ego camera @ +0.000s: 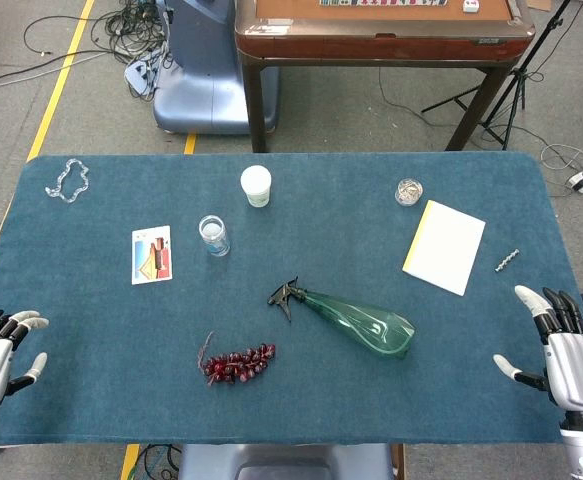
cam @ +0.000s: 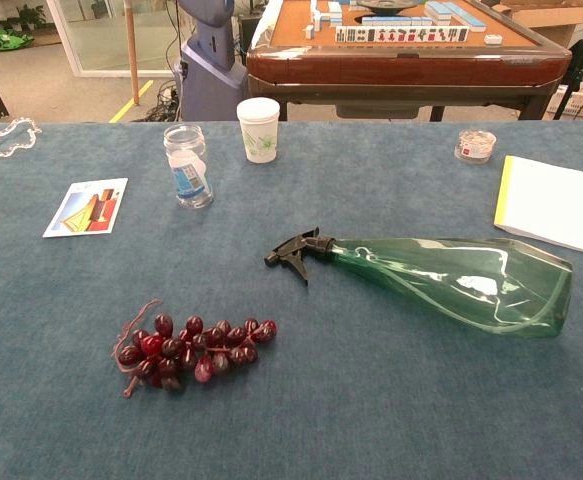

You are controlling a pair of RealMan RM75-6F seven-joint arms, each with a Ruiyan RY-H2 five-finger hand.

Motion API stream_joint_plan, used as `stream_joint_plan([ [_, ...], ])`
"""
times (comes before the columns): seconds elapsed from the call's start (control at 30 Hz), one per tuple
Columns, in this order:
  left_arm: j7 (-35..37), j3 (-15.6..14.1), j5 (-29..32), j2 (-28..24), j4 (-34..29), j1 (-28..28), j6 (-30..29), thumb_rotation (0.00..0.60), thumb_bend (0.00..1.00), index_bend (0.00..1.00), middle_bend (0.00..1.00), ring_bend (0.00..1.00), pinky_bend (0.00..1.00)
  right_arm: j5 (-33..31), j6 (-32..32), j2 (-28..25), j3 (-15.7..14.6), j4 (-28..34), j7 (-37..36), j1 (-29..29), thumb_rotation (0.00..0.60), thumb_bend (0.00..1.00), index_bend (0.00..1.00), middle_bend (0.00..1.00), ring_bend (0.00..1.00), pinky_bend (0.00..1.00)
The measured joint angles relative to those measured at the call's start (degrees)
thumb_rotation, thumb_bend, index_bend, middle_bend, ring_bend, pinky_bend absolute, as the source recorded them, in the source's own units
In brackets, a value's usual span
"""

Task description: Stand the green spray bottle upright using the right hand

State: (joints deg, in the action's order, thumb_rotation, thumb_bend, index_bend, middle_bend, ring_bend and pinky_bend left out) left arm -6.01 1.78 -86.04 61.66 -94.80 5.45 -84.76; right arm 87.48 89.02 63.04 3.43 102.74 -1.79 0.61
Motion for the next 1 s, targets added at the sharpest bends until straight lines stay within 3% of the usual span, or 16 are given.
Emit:
stream_joint_plan([
  [0.37,0.2,0.1,0.0,0.0,0.2,-0.1,-0.3,0.6,0.36,0.33,0.26,0.24,0.12,1.7,-1.2,-0.1,-0.4,0.5,0.4,0.9,0.6,0.09,0.14,0.18,0.06,0.0],
  [0.63,0.1,0.0,-0.3,0.3,0.1,0.1,0.0,0.6,0.36,0.33,0.26,0.24,0.12,4.5,-5.5,0.9,-1.0,1.1,1.2,4.0,0.6,0.09,0.14,0.18,0.06,0.0],
  [0.87,0.0,0.0,-0.5,0.2,-0.2,0.0,-0.2,0.6,0.36,0.33,0.26,0.24,0.12,5.6,-11.9,5.1,-1.0,1.4,3.3,8.9,0.6,0.09,0.14,0.17,0.06,0.0],
  [1.0,0.0,-0.1,-0.4,0.1,-0.2,-0.1,-0.2,0.6,0.36,0.33,0.26,0.24,0.12,4.8,-15.4,8.5,-0.2,1.3,5.3,11.8,0.6,0.02,0.14,0.14,0.05,0.0],
])
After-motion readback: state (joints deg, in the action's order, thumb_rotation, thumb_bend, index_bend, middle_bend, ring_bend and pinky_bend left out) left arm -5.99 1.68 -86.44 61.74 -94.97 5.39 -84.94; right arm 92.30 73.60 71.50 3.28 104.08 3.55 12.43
